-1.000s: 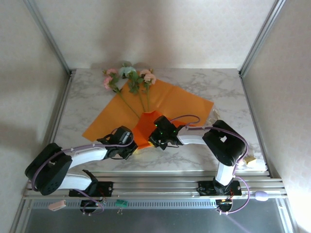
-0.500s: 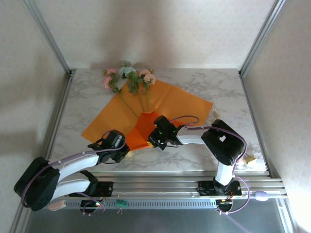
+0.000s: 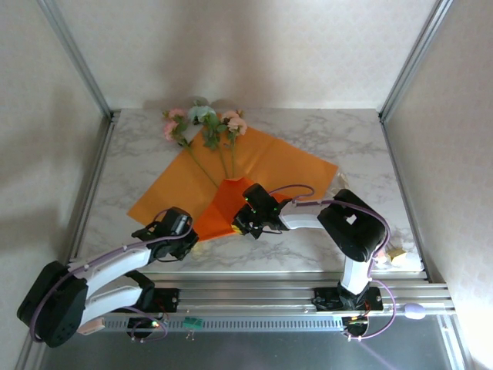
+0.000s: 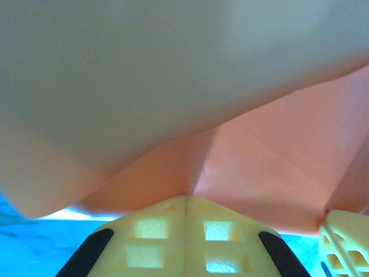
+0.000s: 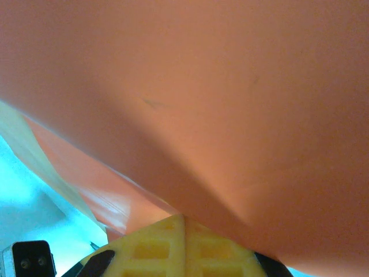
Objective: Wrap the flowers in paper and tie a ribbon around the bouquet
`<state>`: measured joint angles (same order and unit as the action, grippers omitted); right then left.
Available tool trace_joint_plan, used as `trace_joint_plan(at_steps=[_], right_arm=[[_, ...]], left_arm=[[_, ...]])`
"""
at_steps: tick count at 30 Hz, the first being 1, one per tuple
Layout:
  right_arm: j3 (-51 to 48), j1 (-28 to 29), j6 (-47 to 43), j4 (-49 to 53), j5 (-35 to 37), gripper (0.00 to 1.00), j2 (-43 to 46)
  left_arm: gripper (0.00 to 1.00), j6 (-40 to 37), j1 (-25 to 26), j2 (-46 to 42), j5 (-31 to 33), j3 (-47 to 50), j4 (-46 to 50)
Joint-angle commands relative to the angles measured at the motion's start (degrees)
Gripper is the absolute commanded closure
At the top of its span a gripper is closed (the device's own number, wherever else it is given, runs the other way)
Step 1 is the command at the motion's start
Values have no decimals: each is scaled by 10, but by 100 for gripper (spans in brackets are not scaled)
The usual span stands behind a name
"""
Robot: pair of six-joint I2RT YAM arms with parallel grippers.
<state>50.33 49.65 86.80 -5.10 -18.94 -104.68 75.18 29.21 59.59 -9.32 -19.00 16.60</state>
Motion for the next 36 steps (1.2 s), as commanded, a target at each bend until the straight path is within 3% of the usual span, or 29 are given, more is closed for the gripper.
trace_joint_plan(at_steps=[1,9,13,18,20,23,26,30,32,34,36], right_arm=[[-30,-8,8,132,43,95,-47],[-36,-9,13,129,42,95,-48],[-33,-10,15,129,42,95,-47],[-33,-10,16,127,39,95,-45],[-32,-10,13,125,37,95,-42],[-10,-9,-22,138,52,90,-18],[33,-8,-70,156,59,83,12],[90,-10,-101,182,51,75,53],[110,-16,-109,194,54,70,78],[127,-28,-119,220,63,68,100],[135,-49,-135,235,69,68,114]], left_arm=[[96,2,-23,-11,87,38,191],[96,15,-36,3,104,20,209],[97,52,-47,7,73,41,219],[96,169,-67,-112,59,67,258],[94,171,-79,-142,79,36,275],[90,119,-88,-108,94,-49,261],[88,29,-93,-16,109,-167,230],[87,-88,-144,119,74,-297,171],[78,-141,-178,177,49,-361,129],[67,-197,-212,252,-16,-425,72],[62,-266,-226,350,-41,-523,72]])
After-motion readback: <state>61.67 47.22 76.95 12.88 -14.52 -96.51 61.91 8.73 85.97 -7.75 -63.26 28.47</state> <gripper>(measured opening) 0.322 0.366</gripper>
